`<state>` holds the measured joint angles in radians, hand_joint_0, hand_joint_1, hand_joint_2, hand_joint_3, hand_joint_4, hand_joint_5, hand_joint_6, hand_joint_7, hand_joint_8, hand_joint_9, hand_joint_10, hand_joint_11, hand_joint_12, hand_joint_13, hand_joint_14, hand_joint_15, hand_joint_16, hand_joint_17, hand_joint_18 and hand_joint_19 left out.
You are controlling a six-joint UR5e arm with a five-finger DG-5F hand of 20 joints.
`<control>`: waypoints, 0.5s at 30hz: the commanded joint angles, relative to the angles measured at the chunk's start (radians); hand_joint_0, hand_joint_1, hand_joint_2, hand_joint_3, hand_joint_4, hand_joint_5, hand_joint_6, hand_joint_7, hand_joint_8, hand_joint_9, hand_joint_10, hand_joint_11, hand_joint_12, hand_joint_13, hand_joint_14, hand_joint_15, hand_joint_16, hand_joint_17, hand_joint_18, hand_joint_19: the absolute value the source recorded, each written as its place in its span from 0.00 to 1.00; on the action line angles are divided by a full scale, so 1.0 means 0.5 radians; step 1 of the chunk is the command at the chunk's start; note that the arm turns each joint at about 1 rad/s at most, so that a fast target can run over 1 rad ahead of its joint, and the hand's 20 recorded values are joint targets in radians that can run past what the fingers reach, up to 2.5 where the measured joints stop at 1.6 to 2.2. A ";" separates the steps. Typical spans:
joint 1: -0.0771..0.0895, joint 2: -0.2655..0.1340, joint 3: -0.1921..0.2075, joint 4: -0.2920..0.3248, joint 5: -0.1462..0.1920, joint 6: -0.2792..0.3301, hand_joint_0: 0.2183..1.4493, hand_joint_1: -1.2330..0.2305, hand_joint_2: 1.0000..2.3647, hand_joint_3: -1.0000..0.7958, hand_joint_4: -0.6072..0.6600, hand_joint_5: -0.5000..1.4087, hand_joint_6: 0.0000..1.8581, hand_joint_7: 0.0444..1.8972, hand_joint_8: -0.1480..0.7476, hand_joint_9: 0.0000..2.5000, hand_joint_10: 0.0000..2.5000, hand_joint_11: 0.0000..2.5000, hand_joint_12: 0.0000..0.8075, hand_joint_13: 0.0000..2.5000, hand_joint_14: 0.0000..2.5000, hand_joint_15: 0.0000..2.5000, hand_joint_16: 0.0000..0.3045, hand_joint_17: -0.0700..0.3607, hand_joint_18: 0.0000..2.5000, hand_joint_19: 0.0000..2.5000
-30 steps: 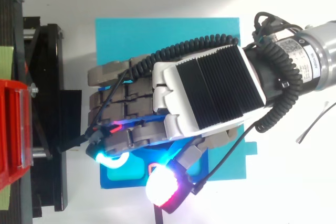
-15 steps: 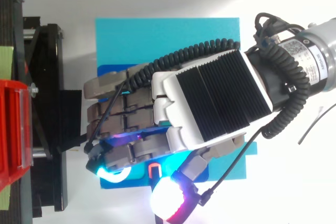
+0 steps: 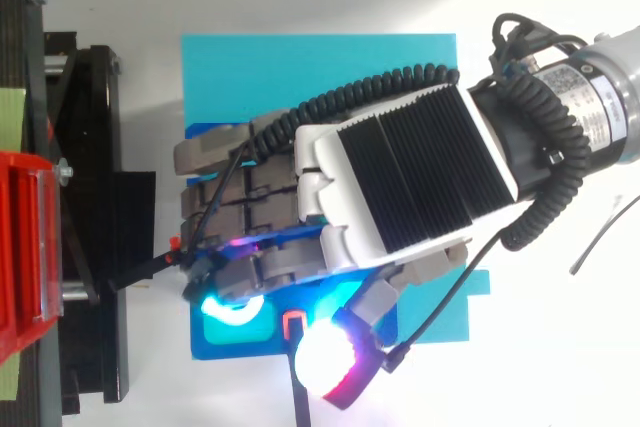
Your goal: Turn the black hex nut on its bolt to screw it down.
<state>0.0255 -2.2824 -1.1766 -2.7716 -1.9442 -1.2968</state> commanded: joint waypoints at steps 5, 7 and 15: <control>-0.039 0.003 0.000 -0.040 -0.042 -0.002 0.23 0.57 0.00 0.28 0.67 0.16 0.46 0.33 0.48 0.21 0.00 0.16 0.39 0.21 0.00 0.08 0.16 0.42 0.17 0.10; -0.045 0.000 0.000 -0.037 -0.057 -0.002 0.23 0.57 0.00 0.28 0.67 0.16 0.46 0.33 0.48 0.21 0.00 0.16 0.39 0.21 0.00 0.08 0.16 0.42 0.17 0.10; -0.091 0.003 0.000 -0.047 -0.155 -0.014 0.23 0.57 0.00 0.28 0.67 0.16 0.46 0.33 0.48 0.22 0.00 0.16 0.38 0.21 0.00 0.08 0.16 0.42 0.17 0.11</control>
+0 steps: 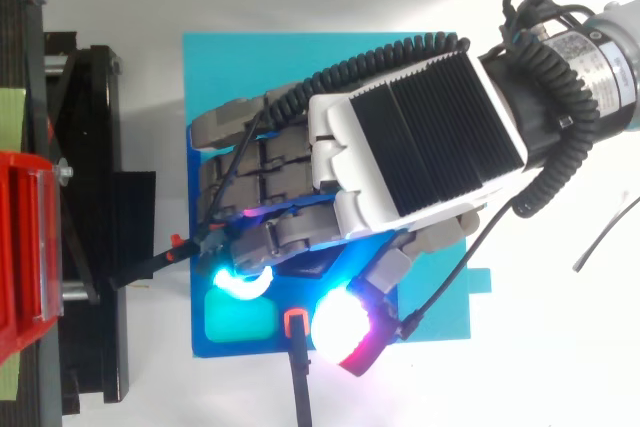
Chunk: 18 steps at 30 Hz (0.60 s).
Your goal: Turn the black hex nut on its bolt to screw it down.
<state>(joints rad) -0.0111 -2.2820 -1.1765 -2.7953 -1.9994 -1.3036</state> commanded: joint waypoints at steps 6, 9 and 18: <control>-0.033 -0.001 0.000 0.022 -0.094 0.003 0.23 0.57 0.00 0.28 0.67 0.16 0.46 0.33 0.48 0.22 0.00 0.16 0.38 0.21 0.00 0.08 0.16 0.42 0.17 0.11; -0.033 0.002 0.000 0.050 -0.094 0.003 0.23 0.57 0.00 0.28 0.67 0.16 0.46 0.33 0.48 0.22 0.00 0.16 0.38 0.21 0.00 0.08 0.16 0.42 0.17 0.11; -0.045 -0.001 0.009 0.117 -0.118 0.006 0.24 0.57 0.00 0.28 0.67 0.16 0.46 0.33 0.48 0.22 0.00 0.16 0.38 0.21 0.00 0.08 0.16 0.42 0.17 0.11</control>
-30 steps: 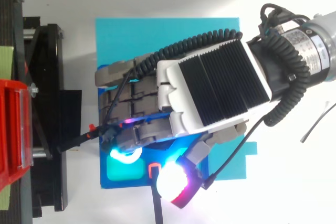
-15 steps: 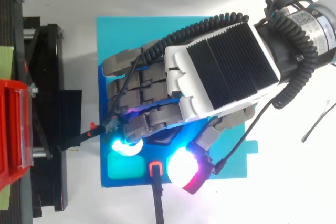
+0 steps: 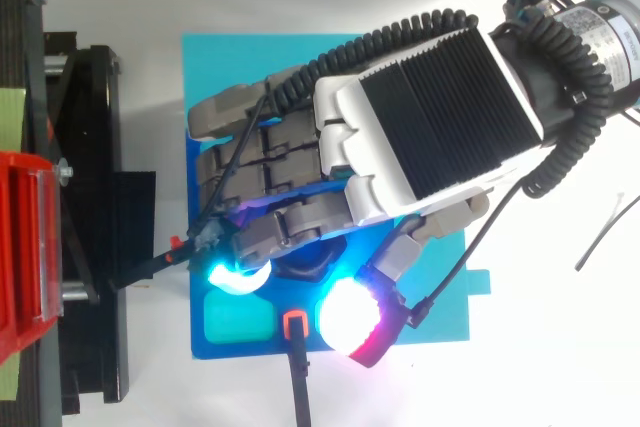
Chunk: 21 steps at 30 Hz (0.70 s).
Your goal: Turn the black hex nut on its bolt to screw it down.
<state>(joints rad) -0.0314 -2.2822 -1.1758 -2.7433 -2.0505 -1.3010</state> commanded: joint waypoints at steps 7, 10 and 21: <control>-0.014 -0.001 0.017 0.026 -0.028 0.006 0.23 0.56 0.00 0.28 0.67 0.16 0.46 0.33 0.48 0.22 0.00 0.16 0.38 0.21 0.00 0.07 0.16 0.42 0.17 0.11; -0.023 -0.001 0.017 0.038 -0.035 0.006 0.23 0.56 0.00 0.28 0.67 0.16 0.46 0.33 0.48 0.22 0.00 0.16 0.38 0.21 0.00 0.07 0.16 0.42 0.17 0.11; -0.127 -0.001 0.017 0.050 -0.142 0.003 0.23 0.56 0.00 0.28 0.66 0.16 0.45 0.33 0.48 0.22 0.00 0.16 0.37 0.20 0.00 0.07 0.16 0.42 0.17 0.11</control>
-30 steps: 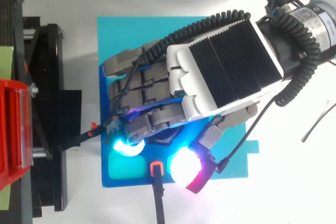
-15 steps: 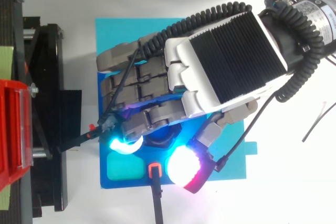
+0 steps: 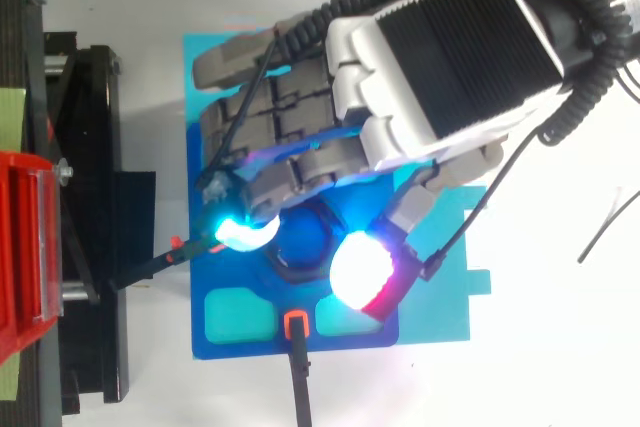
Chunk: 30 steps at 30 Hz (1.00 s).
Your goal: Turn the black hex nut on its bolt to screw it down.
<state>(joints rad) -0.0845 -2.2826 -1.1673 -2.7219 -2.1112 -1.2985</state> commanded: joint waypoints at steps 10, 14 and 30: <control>-0.132 0.000 -0.003 0.010 -0.146 0.002 0.23 0.56 0.00 0.28 0.66 0.16 0.45 0.34 0.48 0.22 0.00 0.16 0.37 0.20 0.00 0.07 0.16 0.42 0.17 0.11; -0.153 0.000 0.009 0.038 -0.202 0.032 0.23 0.56 0.00 0.28 0.66 0.16 0.45 0.34 0.48 0.22 0.00 0.16 0.37 0.20 0.00 0.07 0.16 0.42 0.17 0.11; 0.098 0.000 0.064 0.047 0.124 0.155 0.23 0.58 0.00 0.28 0.66 0.17 0.42 0.35 0.48 0.22 0.00 0.16 0.39 0.21 0.00 0.08 0.16 0.42 0.17 0.11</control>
<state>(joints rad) -0.0660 -2.2830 -1.1356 -2.6978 -2.1013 -1.2112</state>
